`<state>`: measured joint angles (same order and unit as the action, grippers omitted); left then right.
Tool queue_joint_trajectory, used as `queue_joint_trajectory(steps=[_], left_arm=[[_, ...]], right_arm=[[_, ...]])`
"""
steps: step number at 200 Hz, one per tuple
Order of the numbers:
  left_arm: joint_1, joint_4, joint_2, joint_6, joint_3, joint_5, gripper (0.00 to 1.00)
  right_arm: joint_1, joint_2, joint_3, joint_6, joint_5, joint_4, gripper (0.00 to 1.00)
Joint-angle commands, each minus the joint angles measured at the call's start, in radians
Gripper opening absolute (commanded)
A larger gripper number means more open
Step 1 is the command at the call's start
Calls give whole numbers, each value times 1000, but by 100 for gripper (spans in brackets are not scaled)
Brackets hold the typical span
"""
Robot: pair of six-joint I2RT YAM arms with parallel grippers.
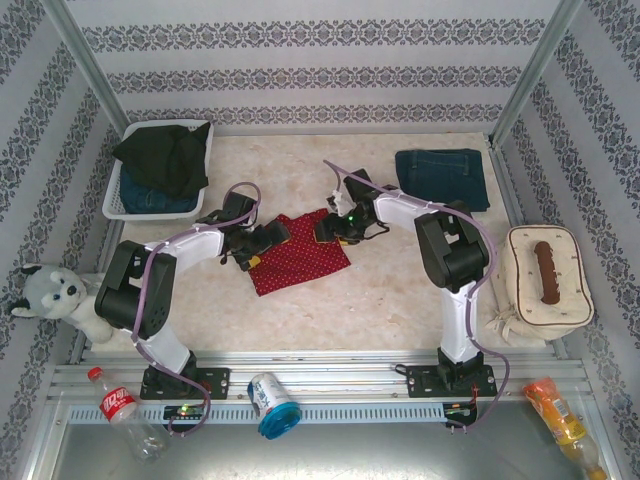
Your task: Fold and stack the skirts
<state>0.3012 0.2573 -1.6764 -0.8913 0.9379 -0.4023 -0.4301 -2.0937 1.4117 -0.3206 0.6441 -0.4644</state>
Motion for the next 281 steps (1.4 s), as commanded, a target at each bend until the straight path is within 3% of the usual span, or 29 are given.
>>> queue_joint_trajectory(steps=[1, 30, 58, 108, 151, 237, 281], left_arm=[[4, 17, -40, -17, -47, 35, 100], [4, 31, -37, 0, -42, 42, 100], [-11, 74, -13, 28, -28, 68, 100], [-98, 124, 129, 45, -7, 149, 100], [-145, 146, 156, 35, 12, 190, 100], [-148, 163, 109, -14, 27, 203, 100], [-148, 235, 117, 10, 55, 233, 100]], right_arm=[[-15, -30, -8, -3, 84, 9, 50], [-11, -37, -13, -29, 90, 42, 27], [12, -4, -12, -43, 19, 42, 0], [94, 90, 157, 272, -354, -332, 0], [219, 38, 391, 504, -600, -550, 0], [420, -232, 989, 537, -702, -792, 0], [523, -276, 1107, 606, -628, -780, 0]])
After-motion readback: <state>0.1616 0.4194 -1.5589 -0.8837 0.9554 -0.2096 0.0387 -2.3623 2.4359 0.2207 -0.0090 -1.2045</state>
